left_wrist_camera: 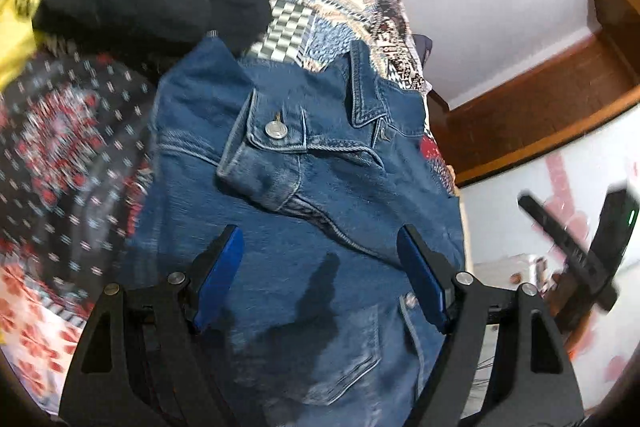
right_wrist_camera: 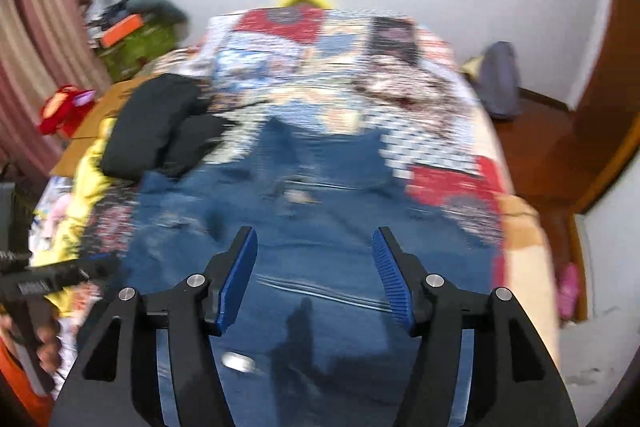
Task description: Fold large clothes
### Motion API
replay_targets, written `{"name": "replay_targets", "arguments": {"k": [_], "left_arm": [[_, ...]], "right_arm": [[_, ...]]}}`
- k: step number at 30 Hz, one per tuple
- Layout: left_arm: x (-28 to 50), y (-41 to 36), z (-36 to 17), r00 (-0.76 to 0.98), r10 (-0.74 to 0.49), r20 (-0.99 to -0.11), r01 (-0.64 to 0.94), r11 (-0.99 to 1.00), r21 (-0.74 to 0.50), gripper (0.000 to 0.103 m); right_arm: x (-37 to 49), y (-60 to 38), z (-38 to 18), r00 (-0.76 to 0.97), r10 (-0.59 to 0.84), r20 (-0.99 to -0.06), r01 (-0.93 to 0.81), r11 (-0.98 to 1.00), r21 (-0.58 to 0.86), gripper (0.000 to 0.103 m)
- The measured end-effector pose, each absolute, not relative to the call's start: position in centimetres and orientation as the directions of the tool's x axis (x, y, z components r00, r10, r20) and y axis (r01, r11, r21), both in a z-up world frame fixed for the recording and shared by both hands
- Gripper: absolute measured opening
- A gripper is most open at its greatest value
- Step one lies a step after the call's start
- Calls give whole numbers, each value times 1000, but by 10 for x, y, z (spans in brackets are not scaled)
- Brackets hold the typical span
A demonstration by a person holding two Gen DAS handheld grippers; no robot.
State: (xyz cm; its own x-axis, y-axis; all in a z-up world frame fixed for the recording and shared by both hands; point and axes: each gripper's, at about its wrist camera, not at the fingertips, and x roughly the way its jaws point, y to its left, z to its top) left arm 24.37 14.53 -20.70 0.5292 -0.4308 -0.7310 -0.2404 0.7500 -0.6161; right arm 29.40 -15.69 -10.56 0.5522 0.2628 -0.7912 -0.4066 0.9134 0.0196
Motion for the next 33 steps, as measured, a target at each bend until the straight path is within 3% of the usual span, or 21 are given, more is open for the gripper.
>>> {"name": "replay_targets", "arguments": {"k": [5, 6, 7, 10, 12, 15, 19, 27, 33], "left_arm": [[260, 144, -227, 519, -461, -720, -304, 688, -659, 75], [263, 144, -231, 523, -455, -721, -314, 683, -659, 64], [266, 142, -235, 527, -444, -725, -317, 688, -652, 60], [271, 137, -239, 551, -374, -746, -325, 727, -605, 51], [273, 134, -237, 560, -304, -771, -326, 774, -542, 39], [280, 127, -229, 558, -226, -799, -317, 832, -456, 31], [282, 109, -195, 616, -110, -780, -255, 909, -329, 27], [248, 81, -101, 808, 33, -588, -125, 985, -116, 24], [240, 84, -118, 781, 77, -620, -121, 992, -29, 25]], "right_arm": [[295, -213, -117, 568, 160, -808, -301, 953, -22, 57], [295, -222, -121, 562, 151, -813, -288, 957, -21, 57], [295, -233, -127, 553, 140, -822, -271, 962, -18, 57], [293, -256, -149, 517, 108, -849, -206, 978, -1, 57], [289, -268, -167, 486, 98, -868, -167, 986, 18, 57], [284, -282, -196, 414, 129, -901, -121, 989, 86, 57], [281, -289, -210, 368, 157, -916, -89, 987, 134, 57], [284, -285, -185, 440, 196, -876, -113, 980, 162, 57], [285, -263, -201, 401, 217, -890, -161, 973, 164, 57]]}}
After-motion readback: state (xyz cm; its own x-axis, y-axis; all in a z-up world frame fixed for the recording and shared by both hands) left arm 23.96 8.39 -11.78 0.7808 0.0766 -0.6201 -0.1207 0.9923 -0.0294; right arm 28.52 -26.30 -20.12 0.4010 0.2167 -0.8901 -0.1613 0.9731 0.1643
